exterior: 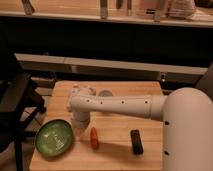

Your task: Push the ceramic bowl across the table

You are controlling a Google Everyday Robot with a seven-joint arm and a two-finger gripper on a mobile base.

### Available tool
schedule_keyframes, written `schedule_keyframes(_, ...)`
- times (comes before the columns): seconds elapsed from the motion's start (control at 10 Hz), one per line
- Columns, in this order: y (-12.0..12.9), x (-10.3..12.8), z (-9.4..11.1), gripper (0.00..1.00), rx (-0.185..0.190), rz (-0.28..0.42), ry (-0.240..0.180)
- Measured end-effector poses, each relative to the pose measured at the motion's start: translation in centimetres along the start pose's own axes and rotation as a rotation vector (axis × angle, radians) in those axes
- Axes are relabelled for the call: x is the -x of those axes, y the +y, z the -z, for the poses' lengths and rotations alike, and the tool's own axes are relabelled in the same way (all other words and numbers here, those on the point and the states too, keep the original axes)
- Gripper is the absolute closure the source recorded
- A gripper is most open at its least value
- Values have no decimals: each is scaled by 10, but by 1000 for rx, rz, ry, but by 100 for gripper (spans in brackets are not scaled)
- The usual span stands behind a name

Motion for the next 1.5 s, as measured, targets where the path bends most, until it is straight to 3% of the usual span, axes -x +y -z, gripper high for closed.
schedule_keyframes(1.5,-9,3,-2,99,14,77,-16)
